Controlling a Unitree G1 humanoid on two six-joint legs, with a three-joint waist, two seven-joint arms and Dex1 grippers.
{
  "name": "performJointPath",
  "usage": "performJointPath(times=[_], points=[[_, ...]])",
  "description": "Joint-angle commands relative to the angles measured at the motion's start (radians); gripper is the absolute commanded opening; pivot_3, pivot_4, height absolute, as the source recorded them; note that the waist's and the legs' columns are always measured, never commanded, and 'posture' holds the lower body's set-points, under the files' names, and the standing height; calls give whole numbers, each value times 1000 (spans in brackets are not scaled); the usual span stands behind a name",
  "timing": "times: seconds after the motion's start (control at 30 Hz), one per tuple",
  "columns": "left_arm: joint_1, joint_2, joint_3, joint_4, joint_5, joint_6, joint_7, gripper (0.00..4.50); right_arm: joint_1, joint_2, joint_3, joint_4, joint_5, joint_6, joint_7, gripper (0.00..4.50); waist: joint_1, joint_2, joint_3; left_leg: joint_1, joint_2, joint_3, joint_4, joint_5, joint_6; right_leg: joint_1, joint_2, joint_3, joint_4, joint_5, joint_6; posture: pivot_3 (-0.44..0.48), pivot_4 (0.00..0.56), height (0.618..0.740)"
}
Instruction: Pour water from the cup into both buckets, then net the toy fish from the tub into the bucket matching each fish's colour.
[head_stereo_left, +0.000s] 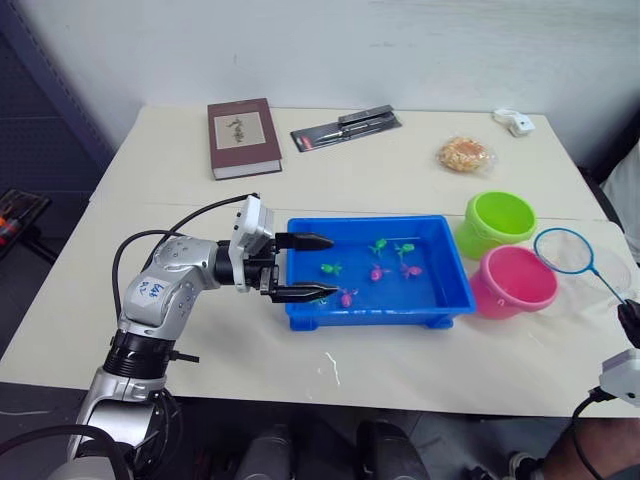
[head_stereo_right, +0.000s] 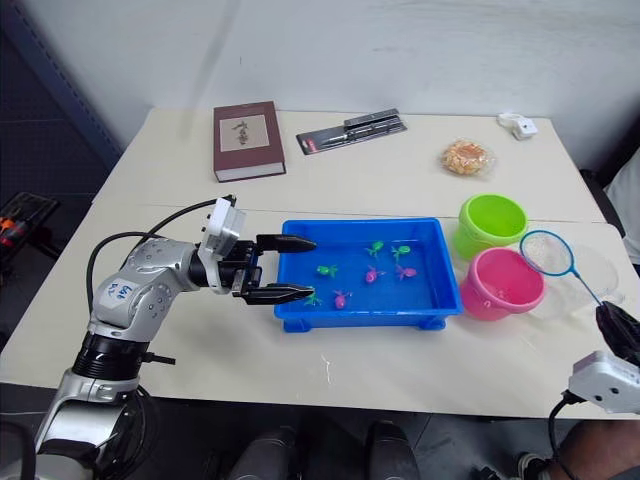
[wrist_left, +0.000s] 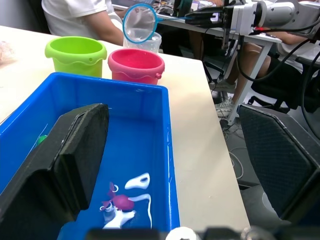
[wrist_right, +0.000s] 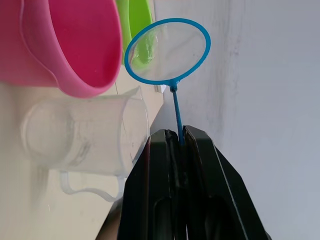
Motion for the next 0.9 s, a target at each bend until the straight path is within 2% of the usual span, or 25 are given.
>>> performJointPath(times=[0.03,0.1,0.23,0.3,0.4,0.57,0.67,0.77,0.9], points=[[10,27,39,-24,-1,-18,-1,4388,5,-27,43,-163,516,251,193,0,-7,0,0,0,0,0,0,0,0,1,0,0,0,0,0,0,150,738],[20,51,48,-11,9,-27,-9,4388,20,-77,63,-283,791,455,305,0,-14,2,0,0,1,-1,0,0,0,1,0,0,1,0,0,0,150,738],[28,82,60,6,17,-38,-16,4388,12,-195,57,-402,1064,756,400,0,-11,2,-1,1,2,-2,0,0,0,2,0,0,2,0,0,0,150,738],[32,88,64,4,15,-38,-13,4388,-2,-252,58,-459,1241,939,380,0,-8,2,-1,0,1,-4,0,0,1,3,-1,0,1,0,0,0,150,738],[43,93,69,-12,10,-34,-1,4388,-76,-354,111,-505,1459,1193,266,0,1,1,0,-1,1,-9,0,0,2,5,-3,0,-1,0,0,0,150,738],[57,97,74,-42,6,-23,16,4388,-259,-494,270,-484,1660,1493,56,0,12,1,0,-2,0,-11,2,0,2,6,-5,-2,-2,0,0,0,150,738],[61,100,78,-52,5,-19,22,4388,-406,-513,367,-428,1762,1594,-34,0,14,1,0,-3,0,-11,2,0,2,6,-4,-3,-3,0,0,0,150,738],[69,105,85,-67,3,-15,31,4388,-598,-524,507,-340,1793,1708,-79,0,12,0,0,-4,-1,-11,3,0,2,5,-4,-4,-3,0,0,0,150,738],[79,103,95,-87,-4,-8,47,4388,-737,-512,594,-269,1830,1819,-92,0,13,0,0,-4,0,-11,3,-1,2,5,-4,-4,-5,0,0,0,150,738]])
